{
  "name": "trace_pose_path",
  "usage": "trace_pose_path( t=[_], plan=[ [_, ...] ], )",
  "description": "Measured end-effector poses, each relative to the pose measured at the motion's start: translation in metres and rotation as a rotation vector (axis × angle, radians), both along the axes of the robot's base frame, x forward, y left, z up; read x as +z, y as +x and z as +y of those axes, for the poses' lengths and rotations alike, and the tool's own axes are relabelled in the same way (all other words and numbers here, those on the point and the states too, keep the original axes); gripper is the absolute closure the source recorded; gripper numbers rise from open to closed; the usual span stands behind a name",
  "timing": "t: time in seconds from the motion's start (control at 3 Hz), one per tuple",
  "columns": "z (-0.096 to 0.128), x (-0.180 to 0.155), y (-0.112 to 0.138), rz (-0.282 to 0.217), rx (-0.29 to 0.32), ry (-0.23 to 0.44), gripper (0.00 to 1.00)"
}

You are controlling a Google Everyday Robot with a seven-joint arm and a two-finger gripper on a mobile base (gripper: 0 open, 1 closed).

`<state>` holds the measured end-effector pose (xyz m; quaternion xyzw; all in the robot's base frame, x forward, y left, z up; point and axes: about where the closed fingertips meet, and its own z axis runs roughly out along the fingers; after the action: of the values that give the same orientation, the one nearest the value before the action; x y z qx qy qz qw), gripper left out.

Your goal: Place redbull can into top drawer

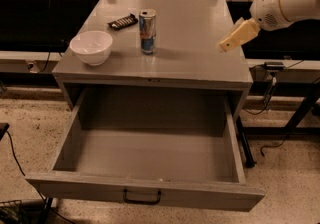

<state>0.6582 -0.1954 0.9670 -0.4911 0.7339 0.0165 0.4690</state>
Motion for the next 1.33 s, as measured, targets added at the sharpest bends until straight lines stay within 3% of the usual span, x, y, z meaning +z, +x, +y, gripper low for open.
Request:
trace_pose_path(
  t=[0.33, 0.67, 1.0, 1.33],
  plan=[
    [0.001, -0.001, 0.0, 0.006, 0.002, -0.001, 0.0],
    [0.019, -0.001, 0.029, -0.019, 0.015, 0.021, 0.0],
    [0.052, -0.003, 0.074, -0.065, 0.018, 0.114, 0.0],
    [0.084, -0.009, 0.113, -0.083, 0.006, 0.262, 0.0]
  ],
)
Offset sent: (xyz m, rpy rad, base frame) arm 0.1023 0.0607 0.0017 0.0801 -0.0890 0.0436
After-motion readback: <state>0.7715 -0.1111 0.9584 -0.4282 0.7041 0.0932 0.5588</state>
